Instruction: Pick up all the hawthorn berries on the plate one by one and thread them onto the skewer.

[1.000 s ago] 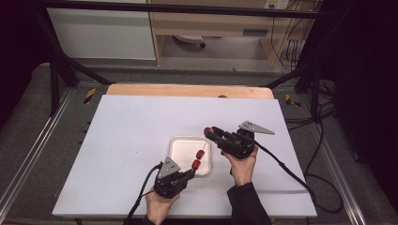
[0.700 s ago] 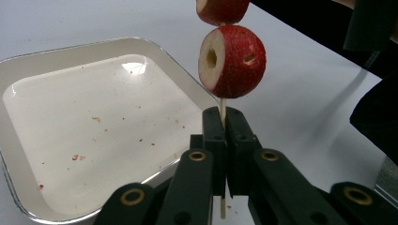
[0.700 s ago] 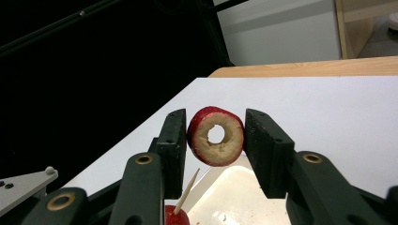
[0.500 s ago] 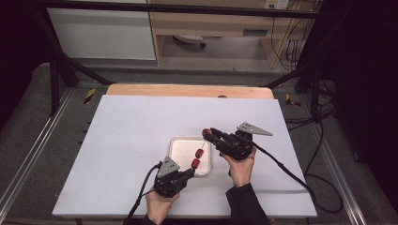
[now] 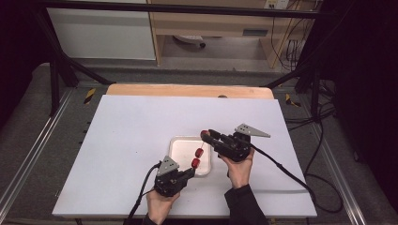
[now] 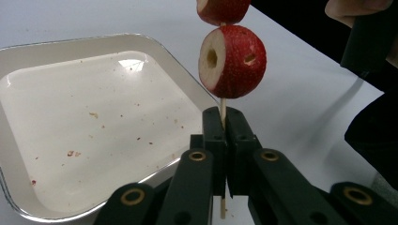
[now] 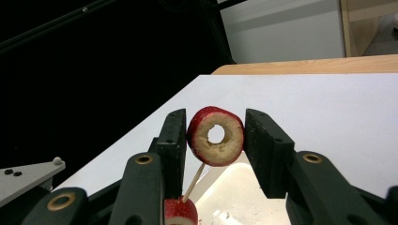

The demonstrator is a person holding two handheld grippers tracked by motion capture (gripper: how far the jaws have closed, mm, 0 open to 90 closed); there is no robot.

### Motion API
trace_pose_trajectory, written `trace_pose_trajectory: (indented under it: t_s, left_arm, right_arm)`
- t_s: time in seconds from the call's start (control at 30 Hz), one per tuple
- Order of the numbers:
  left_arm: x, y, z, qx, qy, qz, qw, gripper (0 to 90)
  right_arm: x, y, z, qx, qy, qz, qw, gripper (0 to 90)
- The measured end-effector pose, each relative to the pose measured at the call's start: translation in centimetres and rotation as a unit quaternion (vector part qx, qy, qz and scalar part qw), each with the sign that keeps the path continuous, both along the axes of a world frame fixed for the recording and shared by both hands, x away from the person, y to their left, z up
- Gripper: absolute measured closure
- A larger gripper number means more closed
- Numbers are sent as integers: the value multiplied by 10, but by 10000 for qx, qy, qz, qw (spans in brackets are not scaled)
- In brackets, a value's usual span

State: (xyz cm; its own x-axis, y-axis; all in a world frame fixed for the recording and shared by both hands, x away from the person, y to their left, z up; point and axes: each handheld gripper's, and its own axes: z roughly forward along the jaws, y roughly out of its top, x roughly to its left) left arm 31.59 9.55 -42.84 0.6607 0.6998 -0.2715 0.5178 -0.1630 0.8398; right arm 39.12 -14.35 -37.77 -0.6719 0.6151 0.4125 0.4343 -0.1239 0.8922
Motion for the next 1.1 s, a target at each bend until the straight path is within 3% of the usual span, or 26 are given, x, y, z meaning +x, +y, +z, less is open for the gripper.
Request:
trace_pose_trajectory:
  t_s: [0.23, 0.43, 0.47, 0.67, 0.87, 0.93, 1.0, 1.1]
  left_arm:
    - [0, 0, -3, -242, 125, 58, 9996, 883]
    - [0, -1, -4, -677, 220, 105, 9974, 883]
    - [1, -1, -4, -674, 233, 120, 9974, 883]
    - [5, 1, -5, -535, 243, 161, 9981, 883]
    - [5, 4, -5, -450, 88, 144, 9988, 882]
    - [5, 6, -4, -394, 22, 149, 9991, 882]
    - [5, 9, -4, -316, -39, 132, 9994, 882]
    - [5, 13, -5, -193, -95, 113, 9997, 882]
  right_arm:
    - [-2, 1, -1, 39, -30, -22, 10000, 607]
    - [-4, 4, -4, 9, -59, 16, 10000, 608]
    - [-6, 6, -8, -90, -83, 25, 9999, 608]
    - [-8, 11, -14, -121, 5, 169, 9998, 608]
    - [-8, 7, -9, -170, 7, 299, 9994, 597]
    - [-9, 1, -3, -229, 6, 297, 9993, 503]
    - [-9, -1, -1, -279, 28, 309, 9991, 475]
    - [-9, -9, 1, -571, 114, 334, 9977, 369]
